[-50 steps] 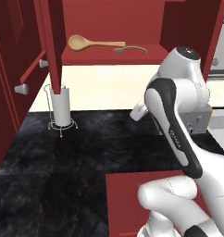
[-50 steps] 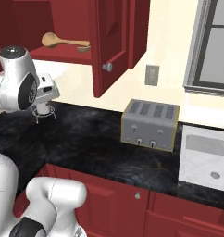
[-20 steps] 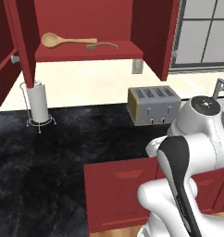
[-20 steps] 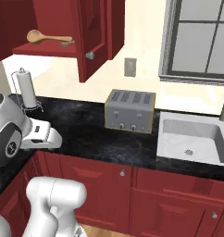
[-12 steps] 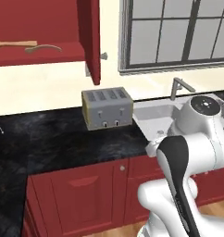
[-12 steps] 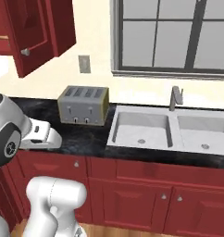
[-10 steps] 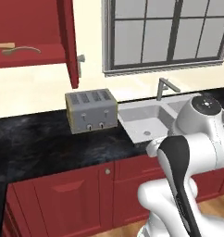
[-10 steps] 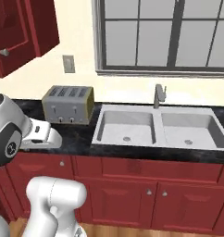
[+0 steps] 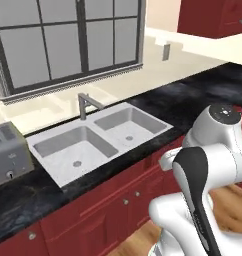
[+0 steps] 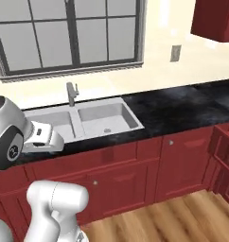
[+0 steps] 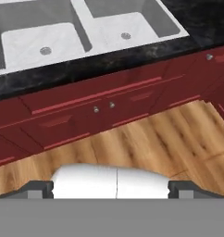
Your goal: Organize the utensils by type. Pick up the wooden spoons from the counter and place them in the open cabinet. Then pick up the metallic utensils from the counter and place them in the open drawer.
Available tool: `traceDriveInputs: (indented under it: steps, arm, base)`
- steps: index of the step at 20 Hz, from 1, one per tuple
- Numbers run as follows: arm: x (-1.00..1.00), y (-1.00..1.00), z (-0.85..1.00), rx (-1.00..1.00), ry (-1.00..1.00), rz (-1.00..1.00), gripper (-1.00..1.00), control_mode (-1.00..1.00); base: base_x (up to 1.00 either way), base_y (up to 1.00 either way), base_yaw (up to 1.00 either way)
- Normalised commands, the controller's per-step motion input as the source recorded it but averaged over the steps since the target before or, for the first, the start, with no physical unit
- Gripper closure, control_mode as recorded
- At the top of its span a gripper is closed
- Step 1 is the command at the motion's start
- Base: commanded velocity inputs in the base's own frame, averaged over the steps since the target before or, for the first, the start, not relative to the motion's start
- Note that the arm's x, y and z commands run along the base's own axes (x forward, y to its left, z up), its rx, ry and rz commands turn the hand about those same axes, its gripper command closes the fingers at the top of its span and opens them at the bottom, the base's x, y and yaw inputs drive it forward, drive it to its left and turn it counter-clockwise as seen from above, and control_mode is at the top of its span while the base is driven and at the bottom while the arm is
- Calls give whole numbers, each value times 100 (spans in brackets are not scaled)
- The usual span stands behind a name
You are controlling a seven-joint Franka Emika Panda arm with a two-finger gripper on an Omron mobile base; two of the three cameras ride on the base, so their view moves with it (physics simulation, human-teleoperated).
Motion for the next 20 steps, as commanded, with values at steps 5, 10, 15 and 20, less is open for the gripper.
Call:
traceDriveInputs:
  steps: [5, 10, 15, 20]
  arm:
    - [0, 0, 0, 0, 0, 0, -100, 100]
    - [0, 0, 0, 0, 0, 0, -100, 100]
    - [0, 0, 0, 0, 0, 0, -100, 100]
    - [0, 0, 0, 0, 0, 0, -100, 100]
  base:
    - [0, -94, -44]
    - [0, -100, -29]
    - [-1, -99, -38]
    - [2, -100, -23]
